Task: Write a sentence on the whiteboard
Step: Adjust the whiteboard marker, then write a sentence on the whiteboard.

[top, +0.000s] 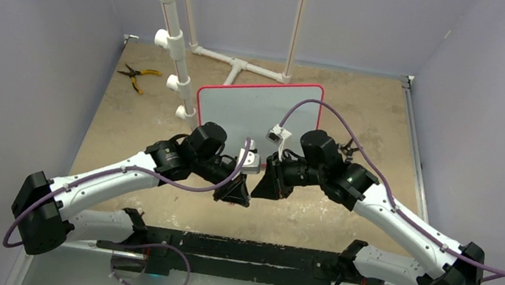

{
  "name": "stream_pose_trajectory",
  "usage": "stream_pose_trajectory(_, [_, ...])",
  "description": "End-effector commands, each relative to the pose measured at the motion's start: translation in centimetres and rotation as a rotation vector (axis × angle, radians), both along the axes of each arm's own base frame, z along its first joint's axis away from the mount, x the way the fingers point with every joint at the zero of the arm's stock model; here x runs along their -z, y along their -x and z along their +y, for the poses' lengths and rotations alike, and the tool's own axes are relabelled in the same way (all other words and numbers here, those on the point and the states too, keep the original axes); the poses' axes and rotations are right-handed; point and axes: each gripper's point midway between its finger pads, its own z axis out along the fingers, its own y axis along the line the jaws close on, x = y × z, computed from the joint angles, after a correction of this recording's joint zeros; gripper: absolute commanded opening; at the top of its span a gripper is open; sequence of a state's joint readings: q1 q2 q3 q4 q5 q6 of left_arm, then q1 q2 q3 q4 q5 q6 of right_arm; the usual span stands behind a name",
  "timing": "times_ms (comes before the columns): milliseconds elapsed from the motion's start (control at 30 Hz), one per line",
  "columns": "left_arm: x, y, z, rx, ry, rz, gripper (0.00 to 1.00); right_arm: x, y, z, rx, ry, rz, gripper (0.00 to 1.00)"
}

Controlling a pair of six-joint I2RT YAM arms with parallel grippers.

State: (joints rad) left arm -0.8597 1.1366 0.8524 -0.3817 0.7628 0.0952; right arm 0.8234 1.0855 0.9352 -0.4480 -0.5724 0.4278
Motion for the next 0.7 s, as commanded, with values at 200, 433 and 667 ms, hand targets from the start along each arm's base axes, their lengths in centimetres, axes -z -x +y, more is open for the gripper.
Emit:
stream_pose_trajectory(200, [-0.7,-0.9,-0.3,-0.037,0.01,-0.038,0.04,-1.6,0.2,0.2,-0.048,-0.061,-0.069,0.0])
stream_pose_trajectory(433, [-5.0,-6.4,1.2,-0.357,0.092,-0.154,0.67,-3.5,-2.8,-1.1,0.135,-0.06,-0.22,0.0])
stream_pose_trajectory(667, [-9.0,-12.3,6.1,-0.73,0.181,-0.243,0.74,-4.9,-7.5,-3.8,0.41,-0.031,-0.409,0.0])
